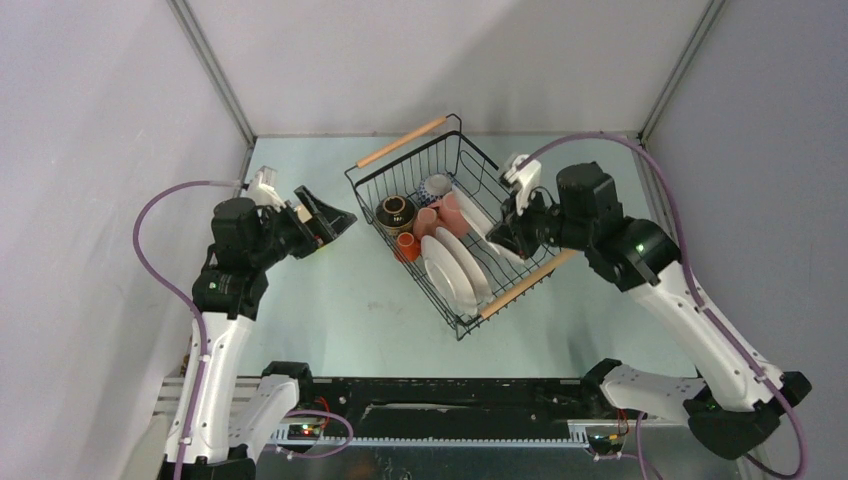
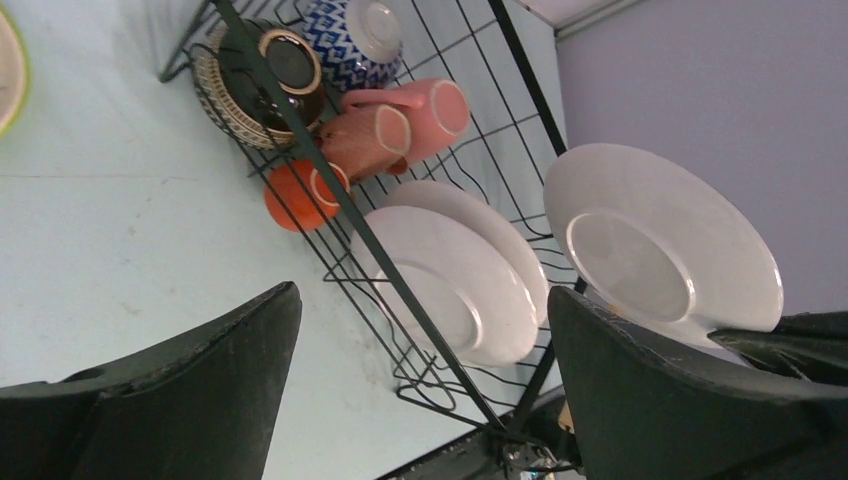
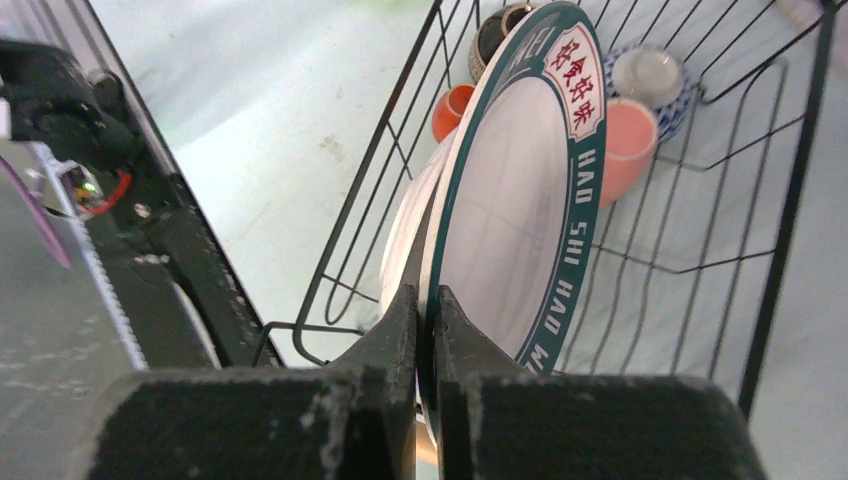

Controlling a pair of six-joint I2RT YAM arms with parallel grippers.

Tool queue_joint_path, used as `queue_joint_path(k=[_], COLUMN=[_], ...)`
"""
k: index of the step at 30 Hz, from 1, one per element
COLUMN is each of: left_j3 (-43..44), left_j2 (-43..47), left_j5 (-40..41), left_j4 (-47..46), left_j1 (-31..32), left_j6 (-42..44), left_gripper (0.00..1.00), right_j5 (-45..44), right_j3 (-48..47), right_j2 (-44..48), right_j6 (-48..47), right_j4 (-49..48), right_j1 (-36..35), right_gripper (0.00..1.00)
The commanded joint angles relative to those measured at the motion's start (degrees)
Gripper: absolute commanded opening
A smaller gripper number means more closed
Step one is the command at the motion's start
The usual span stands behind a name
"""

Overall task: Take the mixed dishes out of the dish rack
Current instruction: Pick up the plate from the dish rack.

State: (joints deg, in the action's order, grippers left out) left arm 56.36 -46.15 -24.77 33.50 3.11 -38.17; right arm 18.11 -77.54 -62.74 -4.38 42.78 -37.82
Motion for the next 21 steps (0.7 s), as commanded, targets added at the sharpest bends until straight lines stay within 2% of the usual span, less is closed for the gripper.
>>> queue_joint_path(k=[1, 7, 14, 21], left_j3=[2.22, 2.62, 2.01, 1.88], left_j2=[0.34, 0.90, 0.82, 1.12], left_j5=[-3.12, -3.96, -4.21, -3.28], left_j4=[-2.67, -4.08, -7.55, -9.91], left_j1=[1.58, 2.80, 5.79, 8.83], left_j6=[-3.52, -5.61, -7.91, -9.86], left_gripper=[1.00, 1.00, 0.99, 0.99], right_j5=[-18.52, -32.01, -47.74, -55.96], right_j3=[-2.89, -2.89, -2.88, -2.88], right_j2=[2.82, 2.49, -2.91, -10.27], right_j6=[-9.67, -15.71, -24.47, -31.61], right_j4=[-3.56, -5.51, -7.45, -10.76], right_j1=[-9.45, -20.54, -33.53, -40.57], right_gripper=[0.00, 0.00, 0.00, 0.00])
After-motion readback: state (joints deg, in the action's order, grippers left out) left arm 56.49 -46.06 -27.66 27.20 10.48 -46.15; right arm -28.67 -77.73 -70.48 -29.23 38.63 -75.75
